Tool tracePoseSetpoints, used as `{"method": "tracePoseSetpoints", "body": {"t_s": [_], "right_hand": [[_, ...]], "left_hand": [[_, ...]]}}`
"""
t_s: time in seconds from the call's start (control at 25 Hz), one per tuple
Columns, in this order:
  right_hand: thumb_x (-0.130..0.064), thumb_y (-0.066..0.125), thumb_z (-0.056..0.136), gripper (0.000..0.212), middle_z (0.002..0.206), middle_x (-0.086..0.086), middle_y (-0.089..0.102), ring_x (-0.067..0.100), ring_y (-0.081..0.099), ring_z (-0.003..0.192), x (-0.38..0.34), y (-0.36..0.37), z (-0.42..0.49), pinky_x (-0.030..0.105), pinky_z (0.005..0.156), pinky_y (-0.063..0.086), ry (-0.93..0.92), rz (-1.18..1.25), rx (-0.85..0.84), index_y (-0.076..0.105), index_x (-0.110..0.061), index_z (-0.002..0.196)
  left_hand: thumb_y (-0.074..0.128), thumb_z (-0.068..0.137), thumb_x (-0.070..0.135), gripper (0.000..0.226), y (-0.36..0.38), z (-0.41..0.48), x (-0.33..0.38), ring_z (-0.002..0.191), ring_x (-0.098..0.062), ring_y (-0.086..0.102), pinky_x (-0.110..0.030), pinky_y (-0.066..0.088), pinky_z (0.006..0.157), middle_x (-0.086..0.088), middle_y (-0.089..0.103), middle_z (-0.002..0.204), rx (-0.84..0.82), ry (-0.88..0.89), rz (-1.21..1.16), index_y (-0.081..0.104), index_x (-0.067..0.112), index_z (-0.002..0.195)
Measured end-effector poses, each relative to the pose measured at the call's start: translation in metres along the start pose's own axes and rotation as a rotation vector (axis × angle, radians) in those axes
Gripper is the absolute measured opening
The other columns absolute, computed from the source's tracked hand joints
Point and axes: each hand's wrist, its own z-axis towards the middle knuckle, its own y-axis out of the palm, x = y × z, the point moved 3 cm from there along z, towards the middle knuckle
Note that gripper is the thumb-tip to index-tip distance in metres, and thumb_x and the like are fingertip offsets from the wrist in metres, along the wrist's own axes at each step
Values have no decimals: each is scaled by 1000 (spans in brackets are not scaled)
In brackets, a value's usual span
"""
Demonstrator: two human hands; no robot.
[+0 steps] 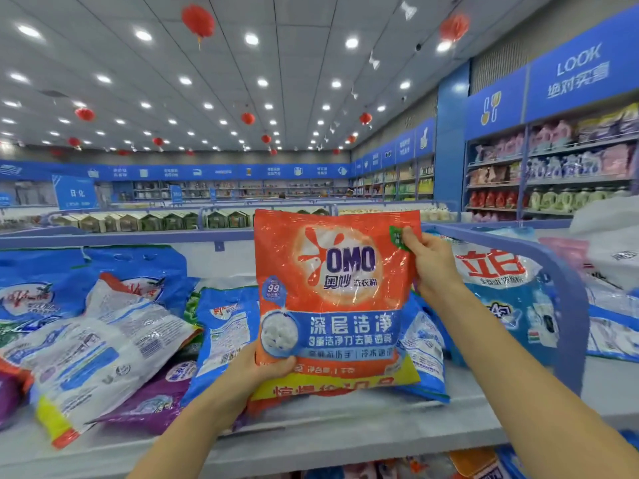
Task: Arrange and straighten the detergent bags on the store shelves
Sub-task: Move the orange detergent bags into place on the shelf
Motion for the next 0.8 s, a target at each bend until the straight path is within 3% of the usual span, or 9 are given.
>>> {"method": "tracePoseSetpoints", "body": {"t_s": [0.16,0.24,0.32,0.4,0.52,0.56,0.64,0.8], "right_hand": [[-20,48,96,27,59,-1,68,12,64,53,9,-1,5,32,58,54,-44,-98,-56,64,-10,77],[-18,46,96,28,61,0,69,14,64,56,19,-6,1,33,62,53,-17,-153,-82,65,-10,77],[-17,46,97,29,68,7,67,20,62,62,22,-9,-1,38,69,51,23,-144,-79,64,-9,76],[-18,47,96,28,74,10,65,21,61,66,20,-5,-2,38,70,51,61,-131,-68,64,-8,76],[-20,48,96,25,79,11,66,21,62,69,16,-1,-4,38,71,53,53,-152,-88,64,-9,80],[-20,48,96,25,82,12,66,23,62,71,14,-4,-5,40,74,53,38,-181,-107,64,-8,82],[-21,48,95,24,83,14,67,24,64,71,9,-12,-6,40,73,54,-1,-235,-156,64,-7,85],[-21,51,94,23,75,8,68,14,65,60,4,-15,-11,31,64,55,-25,-249,-165,66,-8,84]], "left_hand": [[93,32,33,93,-6,3,-11,99,-22,67,-34,54,86,-4,72,106,-92,-87,162,60,7,115],[89,37,27,88,-8,3,-9,101,-22,67,-40,51,91,-5,70,109,-38,-104,194,56,11,117],[90,36,41,95,-12,10,1,102,-24,66,-40,50,91,-6,68,113,76,-49,45,51,18,121],[82,51,55,89,-10,23,20,101,-25,66,-40,49,92,-6,68,113,188,43,-60,51,17,125],[66,83,36,24,-3,35,37,79,-23,67,-36,54,76,-4,72,88,497,189,-44,64,15,94],[63,86,29,15,-1,35,42,72,-21,66,-35,55,70,-1,71,77,594,262,8,64,15,81],[60,88,25,25,1,33,46,64,-22,63,-36,53,64,-2,67,64,705,369,50,62,10,68],[58,91,26,31,-7,40,44,56,-17,59,-33,50,59,-3,62,62,808,408,44,60,9,65]]}}
